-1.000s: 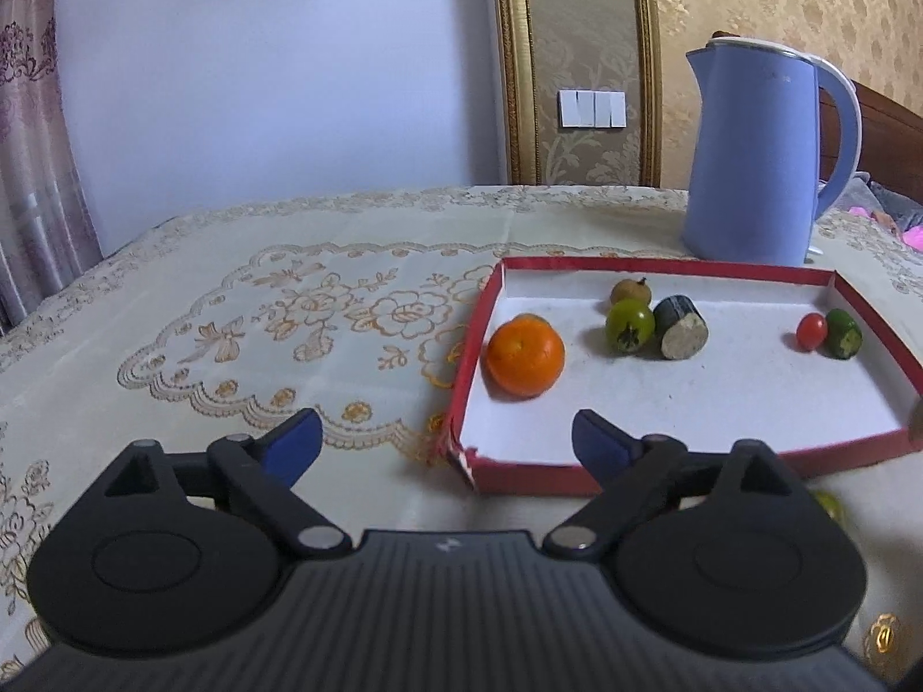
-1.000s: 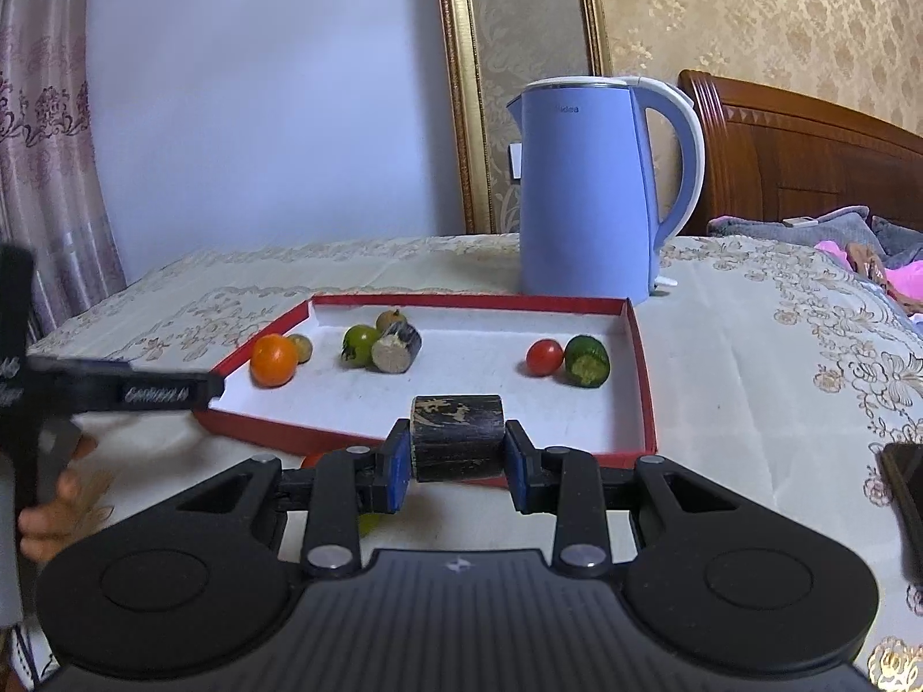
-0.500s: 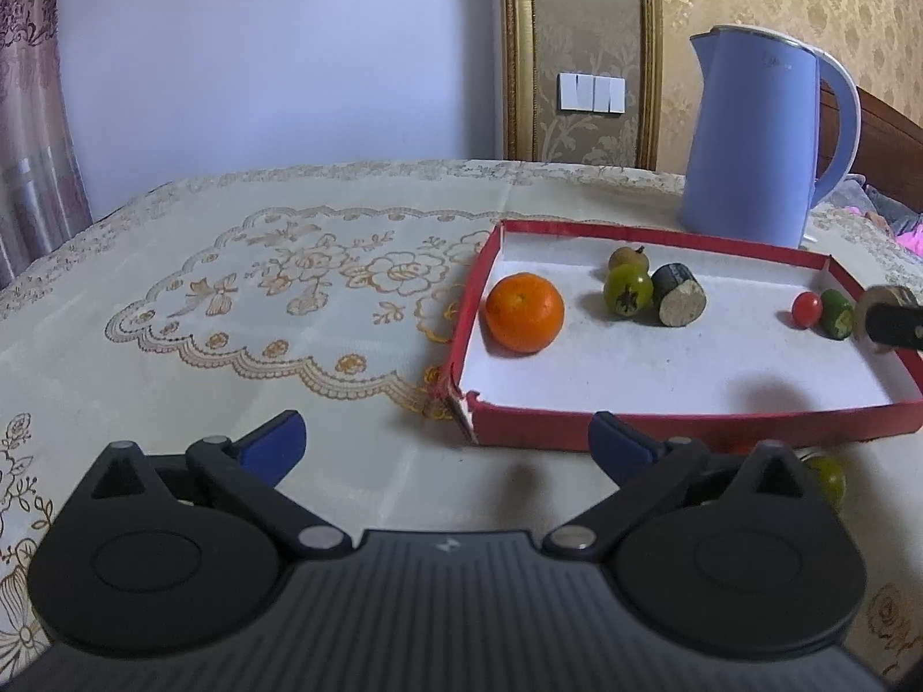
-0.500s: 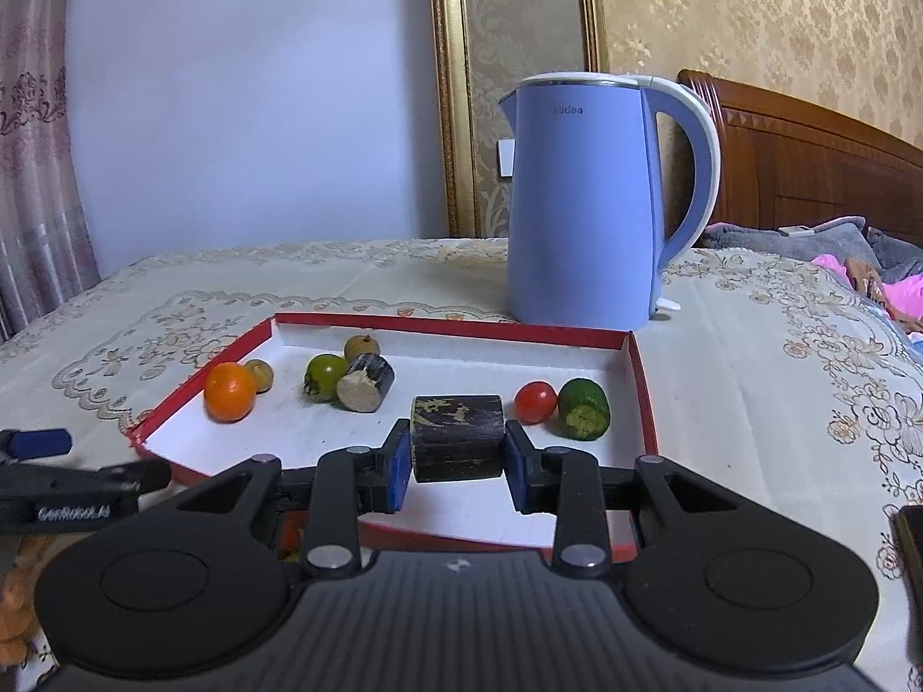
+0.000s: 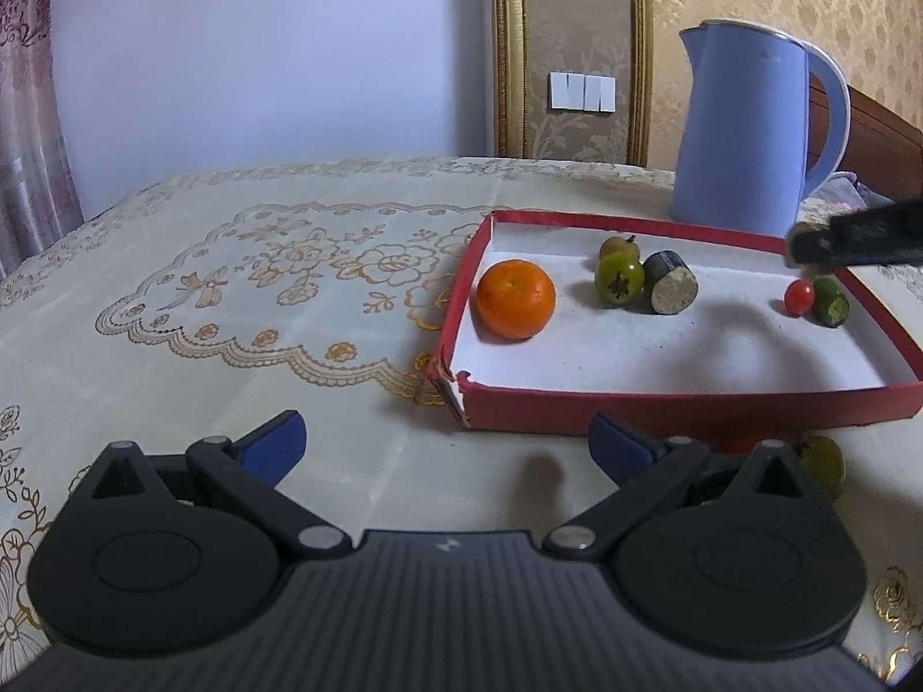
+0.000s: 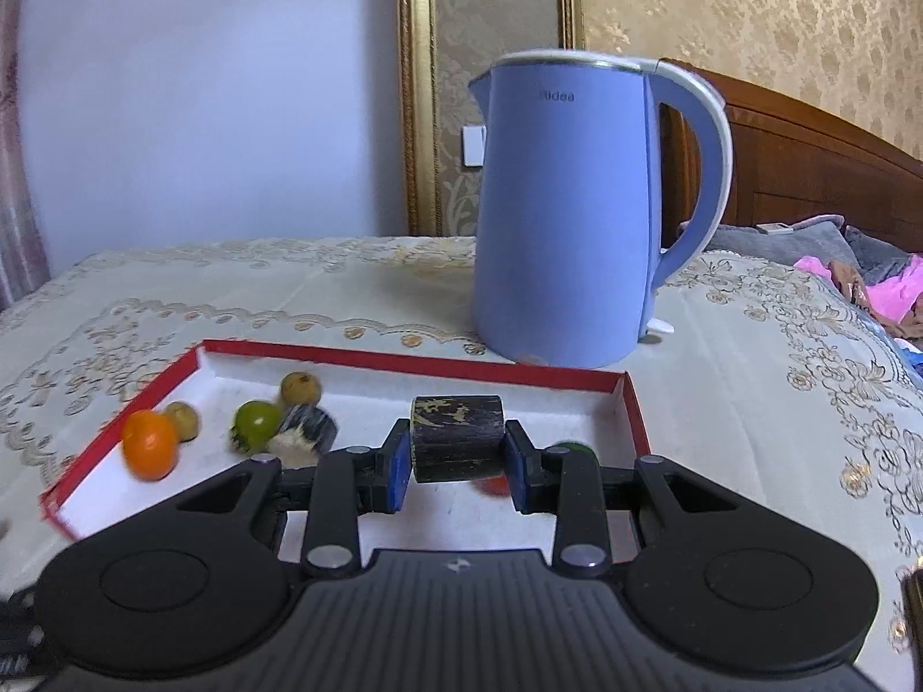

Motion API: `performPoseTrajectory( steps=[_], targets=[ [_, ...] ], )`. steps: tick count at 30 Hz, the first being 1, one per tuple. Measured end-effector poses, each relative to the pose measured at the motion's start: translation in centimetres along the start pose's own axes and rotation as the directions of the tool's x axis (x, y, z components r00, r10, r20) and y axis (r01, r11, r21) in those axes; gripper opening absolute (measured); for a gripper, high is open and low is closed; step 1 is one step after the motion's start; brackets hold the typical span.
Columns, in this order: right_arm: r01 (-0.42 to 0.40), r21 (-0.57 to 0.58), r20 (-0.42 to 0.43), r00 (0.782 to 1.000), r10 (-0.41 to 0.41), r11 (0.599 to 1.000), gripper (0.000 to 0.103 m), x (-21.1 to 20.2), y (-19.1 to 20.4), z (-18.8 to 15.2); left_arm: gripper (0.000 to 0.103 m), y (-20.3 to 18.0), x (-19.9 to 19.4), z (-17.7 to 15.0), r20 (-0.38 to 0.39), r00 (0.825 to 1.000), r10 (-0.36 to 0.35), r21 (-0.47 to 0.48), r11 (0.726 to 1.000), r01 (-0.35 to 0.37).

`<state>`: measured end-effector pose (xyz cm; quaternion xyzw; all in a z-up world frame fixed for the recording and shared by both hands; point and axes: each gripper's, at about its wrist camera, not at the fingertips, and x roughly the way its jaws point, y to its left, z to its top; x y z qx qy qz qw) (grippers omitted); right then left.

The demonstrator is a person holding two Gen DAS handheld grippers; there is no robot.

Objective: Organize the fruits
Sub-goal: 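Carry the dark chunk into the tray and open the right gripper, then grasp the green tomato with the right gripper while the left grasps the red cherry tomato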

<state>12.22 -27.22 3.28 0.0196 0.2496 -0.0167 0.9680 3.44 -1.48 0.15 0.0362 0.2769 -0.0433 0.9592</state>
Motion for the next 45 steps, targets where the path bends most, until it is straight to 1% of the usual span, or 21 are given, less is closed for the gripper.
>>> performPoseTrajectory(
  steps=[6, 7, 9, 10, 11, 13, 17, 21, 25, 29, 33, 37, 39, 43, 45],
  targets=[
    [0.042, 0.011, -0.051, 0.998, -0.042, 0.999, 0.033, 3.2, 0.6, 0.4, 0.103, 0.2, 0.3, 0.0, -0.007, 1.0, -0.005, -0.012, 1.0, 0.005],
    [0.046, 0.003, -0.059, 0.997, -0.046, 0.999, 0.037, 3.4, 0.8, 0.4, 0.103, 0.3, 0.3, 0.0, -0.008, 1.0, -0.006, -0.017, 1.0, 0.006],
    [0.053, -0.006, -0.056, 0.997, -0.053, 0.999, 0.05, 3.4, 1.1, 0.3, 0.103, 0.5, 0.3, 0.0, -0.009, 1.0, -0.013, -0.03, 0.999, 0.013],
    [0.063, -0.01, -0.045, 0.997, -0.064, 0.998, 0.061, 3.2, 1.2, 0.3, 0.103, 0.6, 0.3, 0.0, -0.011, 1.0, -0.017, -0.036, 0.999, 0.016],
    [0.073, -0.017, -0.029, 0.997, -0.073, 0.997, 0.063, 2.9, 1.3, 0.3, 0.103, 0.7, 0.4, 0.0, -0.014, 1.0, -0.019, -0.041, 0.999, 0.018],
    [0.077, -0.033, -0.009, 0.997, -0.077, 0.996, 0.063, 1.9, 1.4, 0.2, 0.103, 0.9, 0.5, 0.1, -0.02, 1.0, -0.018, -0.051, 0.999, 0.017],
    [0.022, -0.014, 0.052, 0.998, -0.022, 1.0, 0.063, -2.8, 0.9, -1.0, 0.103, 1.1, 0.4, 0.0, -0.014, 1.0, -0.027, -0.066, 0.998, 0.026],
    [-0.064, -0.026, 0.086, 0.994, 0.066, 0.998, 0.063, -8.0, 0.8, -4.3, 0.103, 1.0, 0.3, -0.1, -0.006, 1.0, -0.026, -0.061, 0.998, 0.026],
    [-0.109, -0.054, 0.089, 0.99, 0.113, 0.993, 0.063, -11.0, 1.6, -7.5, 0.103, 1.0, 0.2, -0.1, -0.005, 1.0, -0.018, -0.062, 0.998, 0.018],
    [-0.138, -0.048, 0.055, 0.989, 0.14, 0.989, 0.063, -11.2, 2.6, -9.2, 0.103, 1.1, 0.3, -0.1, -0.01, 1.0, -0.013, -0.068, 0.998, 0.012],
    [-0.174, -0.103, 0.011, 0.984, 0.176, 0.979, 0.063, -10.4, 3.9, -9.4, 0.103, 1.1, 0.4, -0.1, -0.012, 1.0, -0.01, -0.067, 0.998, 0.009],
    [-0.161, -0.143, -0.026, 0.987, 0.159, 0.977, 0.063, -9.2, 4.8, -9.4, 0.103, 1.2, 0.4, -0.1, -0.011, 1.0, -0.011, -0.076, 0.997, 0.01],
    [-0.161, -0.143, -0.048, 0.987, 0.155, 0.977, 0.063, -8.4, 4.8, -9.3, 0.103, 1.3, 0.4, -0.1, -0.013, 1.0, -0.015, -0.081, 0.997, 0.014],
    [-0.175, -0.138, -0.065, 0.984, 0.168, 0.975, 0.062, -7.6, 4.8, -9.2, 0.103, 1.4, 0.4, -0.1, -0.015, 1.0, -0.021, -0.081, 0.997, 0.02],
    [-0.192, -0.144, -0.075, 0.98, 0.183, 0.971, 0.053, -7.4, 5.0, -9.2, 0.103, 1.4, 0.4, -0.2, -0.012, 1.0, -0.021, -0.08, 0.997, 0.019]
  ],
)
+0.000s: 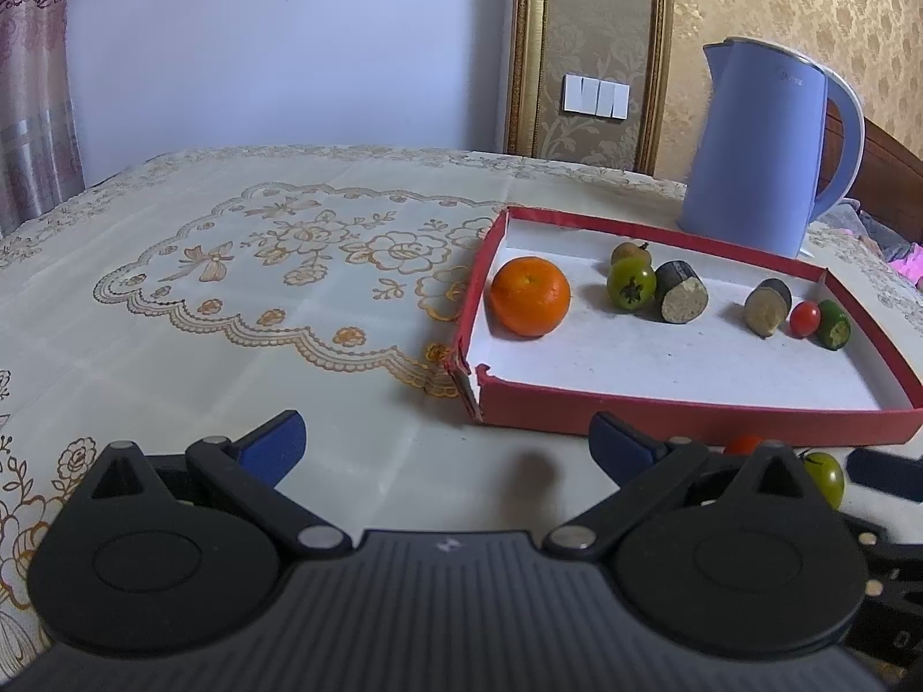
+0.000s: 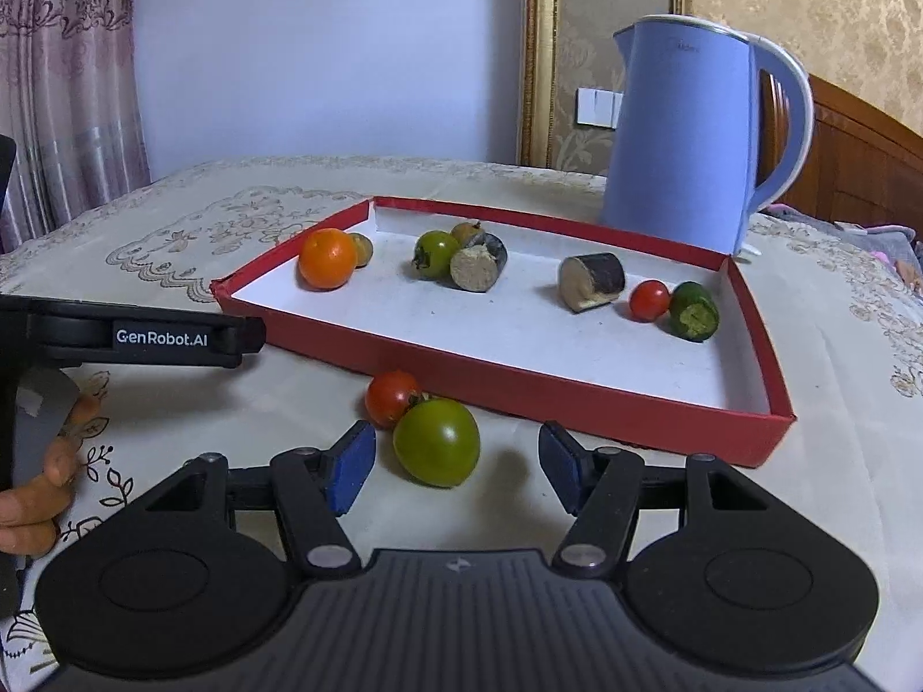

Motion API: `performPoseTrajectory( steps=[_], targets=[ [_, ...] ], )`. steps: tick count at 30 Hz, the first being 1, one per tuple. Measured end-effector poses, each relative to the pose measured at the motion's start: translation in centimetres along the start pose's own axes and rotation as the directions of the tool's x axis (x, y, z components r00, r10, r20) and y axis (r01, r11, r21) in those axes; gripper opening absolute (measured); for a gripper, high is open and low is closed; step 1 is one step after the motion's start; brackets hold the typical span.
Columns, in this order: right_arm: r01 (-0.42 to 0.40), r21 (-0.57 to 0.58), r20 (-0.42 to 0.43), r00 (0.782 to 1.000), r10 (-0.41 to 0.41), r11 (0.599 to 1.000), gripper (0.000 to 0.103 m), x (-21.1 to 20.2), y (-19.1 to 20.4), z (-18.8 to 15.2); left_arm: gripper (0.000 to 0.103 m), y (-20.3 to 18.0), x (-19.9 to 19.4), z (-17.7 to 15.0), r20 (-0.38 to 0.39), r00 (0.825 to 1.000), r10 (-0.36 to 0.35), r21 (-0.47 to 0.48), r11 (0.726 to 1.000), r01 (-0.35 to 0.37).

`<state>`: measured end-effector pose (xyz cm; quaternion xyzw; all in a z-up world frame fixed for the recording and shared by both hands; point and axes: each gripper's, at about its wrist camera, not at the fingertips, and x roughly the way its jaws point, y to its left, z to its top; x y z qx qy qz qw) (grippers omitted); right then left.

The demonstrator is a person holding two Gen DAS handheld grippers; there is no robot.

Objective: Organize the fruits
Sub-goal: 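Grasp the green tomato with the right gripper while the left grasps the red cherry tomato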

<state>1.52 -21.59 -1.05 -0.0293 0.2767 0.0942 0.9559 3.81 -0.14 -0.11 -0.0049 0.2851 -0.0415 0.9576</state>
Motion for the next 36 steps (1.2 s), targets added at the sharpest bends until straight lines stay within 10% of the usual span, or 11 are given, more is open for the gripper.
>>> performPoseTrajectory(
  steps=[2, 13, 21, 36],
  targets=[
    [-0.012, 0.003, -0.016, 1.0, 0.012, 1.0, 0.033, 0.3, 0.0, 0.0, 0.103, 0.0, 0.0, 0.0, 0.0, 1.0, 0.0, -0.001, 1.0, 0.0],
    [0.108, 0.103, 0.047, 0.992, -0.113, 0.989, 0.032, -3.4, -2.8, -1.8, 0.103, -0.4, -0.6, 0.0, 0.022, 0.999, -0.027, 0.028, 0.999, 0.026],
    [0.122, 0.22, 0.053, 0.989, -0.137, 0.968, 0.032, -4.4, -6.2, -3.2, 0.103, -4.7, -1.7, -0.3, -0.054, 0.984, -0.169, 0.122, 0.977, 0.175],
    [0.078, 0.246, 0.077, 0.992, -0.099, 0.966, 0.032, -4.6, -6.6, -4.1, 0.097, -11.1, 0.2, -0.9, -0.064, 0.997, -0.049, 0.258, 0.964, 0.064]
  ],
)
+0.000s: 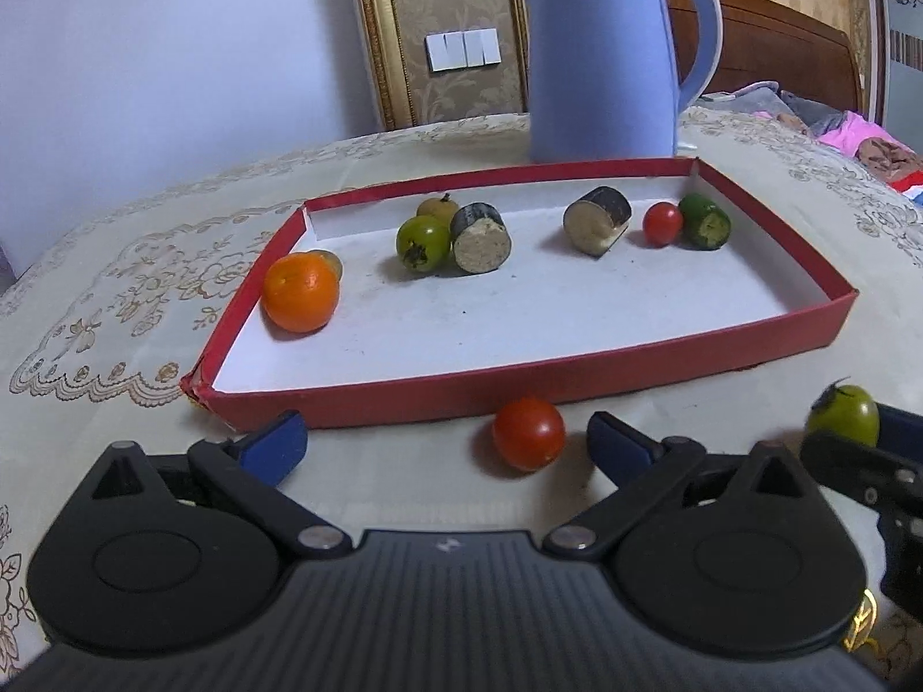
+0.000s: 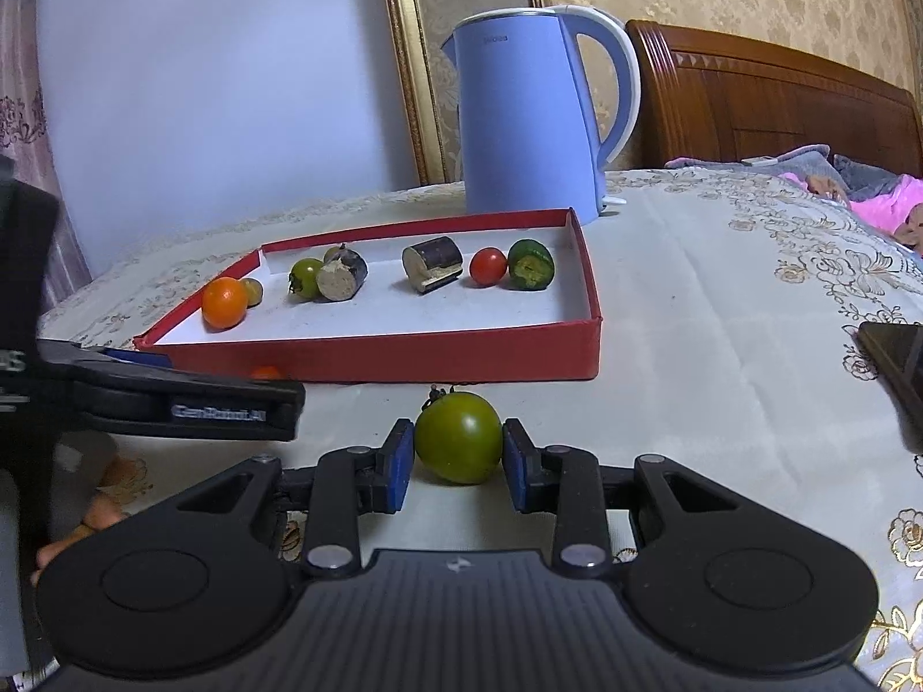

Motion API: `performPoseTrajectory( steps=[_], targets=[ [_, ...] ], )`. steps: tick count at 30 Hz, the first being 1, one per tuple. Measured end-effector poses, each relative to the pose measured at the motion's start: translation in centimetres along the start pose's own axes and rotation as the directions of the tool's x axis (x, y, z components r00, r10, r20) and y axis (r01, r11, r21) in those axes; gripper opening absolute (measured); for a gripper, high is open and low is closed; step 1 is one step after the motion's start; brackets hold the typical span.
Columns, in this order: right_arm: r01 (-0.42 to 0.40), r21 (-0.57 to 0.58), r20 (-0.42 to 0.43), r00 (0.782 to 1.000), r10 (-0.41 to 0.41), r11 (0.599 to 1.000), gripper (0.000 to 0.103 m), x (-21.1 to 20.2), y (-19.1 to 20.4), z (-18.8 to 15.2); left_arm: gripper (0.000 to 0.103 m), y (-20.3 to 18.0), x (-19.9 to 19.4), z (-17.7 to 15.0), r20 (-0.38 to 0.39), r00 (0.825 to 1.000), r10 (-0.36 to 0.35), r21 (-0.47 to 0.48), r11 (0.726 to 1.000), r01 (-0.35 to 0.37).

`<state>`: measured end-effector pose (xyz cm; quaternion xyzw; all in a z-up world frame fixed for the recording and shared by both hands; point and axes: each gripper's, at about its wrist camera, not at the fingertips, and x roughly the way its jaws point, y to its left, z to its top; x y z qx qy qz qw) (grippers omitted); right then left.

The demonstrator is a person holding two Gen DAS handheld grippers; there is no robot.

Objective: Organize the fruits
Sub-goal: 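Grasp the green tomato with the right gripper while the left grasps the red cherry tomato, then carry the red cherry tomato into the tray and open the left gripper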

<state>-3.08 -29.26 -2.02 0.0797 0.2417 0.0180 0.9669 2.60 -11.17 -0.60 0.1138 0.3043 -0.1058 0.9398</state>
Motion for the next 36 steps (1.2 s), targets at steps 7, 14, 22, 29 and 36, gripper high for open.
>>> performPoseTrajectory(
  steps=[7, 14, 22, 29, 36],
  targets=[
    [-0.011, 0.0, 0.001, 1.0, 0.011, 1.0, 0.032, 0.0, -0.1, 0.0, 0.056, 0.8, 0.0, -0.1, -0.007, 0.996, -0.091, -0.053, 0.995, 0.09],
    [-0.036, 0.027, 0.02, 0.999, 0.035, 0.999, 0.032, -0.3, -0.5, -0.2, 0.025, -0.2, -0.7, -0.6, 0.039, 0.991, -0.127, -0.01, 0.992, 0.128],
    [-0.042, 0.028, 0.029, 0.999, 0.041, 0.999, 0.032, -0.4, -0.4, -0.2, 0.023, 1.4, -0.6, -0.7, 0.049, 0.986, -0.158, -0.099, 0.982, 0.162],
    [-0.034, 0.03, 0.031, 0.999, 0.033, 0.999, 0.032, -0.4, -0.4, -0.2, 0.023, 1.5, -1.5, -0.7, 0.094, 0.988, -0.124, -0.107, 0.985, 0.133],
    [-0.029, 0.035, 0.032, 0.999, 0.028, 0.999, 0.032, -0.4, -0.4, -0.2, 0.023, 1.4, -3.9, 0.8, 0.167, 0.981, -0.1, -0.041, 0.993, 0.108]
  ],
)
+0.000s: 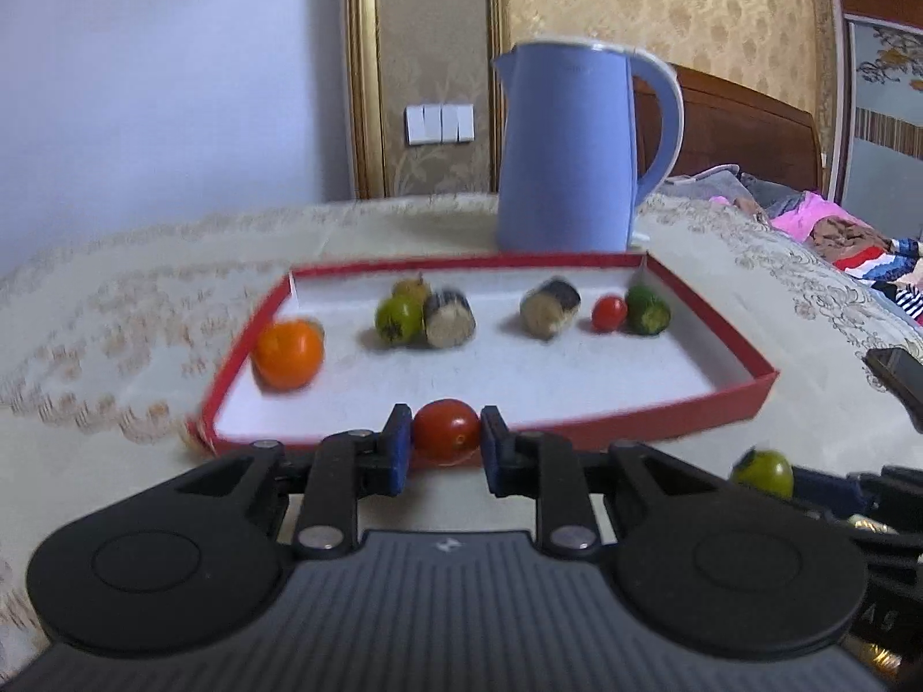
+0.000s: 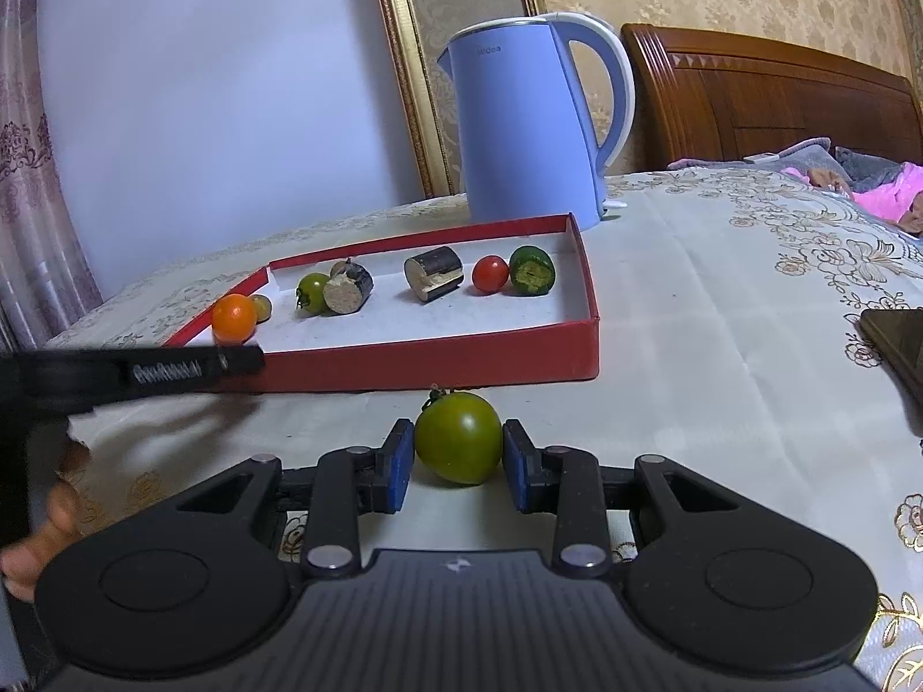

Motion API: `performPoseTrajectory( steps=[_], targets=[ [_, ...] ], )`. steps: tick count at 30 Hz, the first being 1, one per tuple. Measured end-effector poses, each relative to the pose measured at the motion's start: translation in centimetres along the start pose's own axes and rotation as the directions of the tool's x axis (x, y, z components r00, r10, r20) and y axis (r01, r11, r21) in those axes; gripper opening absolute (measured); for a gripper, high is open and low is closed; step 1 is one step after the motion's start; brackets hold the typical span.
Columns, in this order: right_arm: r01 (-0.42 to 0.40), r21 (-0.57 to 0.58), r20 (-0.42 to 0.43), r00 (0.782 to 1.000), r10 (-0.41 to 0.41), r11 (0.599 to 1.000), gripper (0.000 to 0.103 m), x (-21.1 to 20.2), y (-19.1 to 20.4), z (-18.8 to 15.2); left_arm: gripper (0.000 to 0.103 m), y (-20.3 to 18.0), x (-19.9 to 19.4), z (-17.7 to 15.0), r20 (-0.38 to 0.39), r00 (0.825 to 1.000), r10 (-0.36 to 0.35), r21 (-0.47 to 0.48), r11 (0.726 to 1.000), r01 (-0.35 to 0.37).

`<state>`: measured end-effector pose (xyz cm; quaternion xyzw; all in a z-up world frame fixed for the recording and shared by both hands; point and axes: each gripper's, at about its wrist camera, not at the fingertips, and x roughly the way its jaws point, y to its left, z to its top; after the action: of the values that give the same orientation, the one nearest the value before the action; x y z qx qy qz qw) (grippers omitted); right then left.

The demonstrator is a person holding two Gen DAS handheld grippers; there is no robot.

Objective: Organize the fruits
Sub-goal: 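Carry the red cherry tomato into the tray and open the left gripper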

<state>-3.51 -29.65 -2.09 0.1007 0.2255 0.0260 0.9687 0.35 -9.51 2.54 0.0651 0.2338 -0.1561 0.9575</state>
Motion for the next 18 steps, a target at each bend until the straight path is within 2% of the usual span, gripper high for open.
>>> performPoseTrajectory(
  steps=[8, 12, 18],
  targets=[
    [-0.022, -0.002, -0.002, 1.0, 0.022, 1.0, 0.032, 0.0, 0.0, 0.0, 0.023, 1.3, 1.3, 4.2, 0.058, 0.996, 0.067, 0.019, 0.997, -0.069],
    [-0.033, -0.004, -0.007, 0.999, 0.033, 0.999, 0.032, 0.1, 0.0, 0.0, 0.023, 1.5, 3.8, 4.9, 0.026, 0.996, 0.085, -0.001, 0.996, -0.085],
    [-0.028, -0.008, -0.008, 1.0, 0.028, 1.0, 0.032, 0.1, 0.1, 0.0, 0.023, 1.3, 6.8, 4.8, -0.015, 0.991, 0.136, 0.025, 0.991, -0.135]
  ],
)
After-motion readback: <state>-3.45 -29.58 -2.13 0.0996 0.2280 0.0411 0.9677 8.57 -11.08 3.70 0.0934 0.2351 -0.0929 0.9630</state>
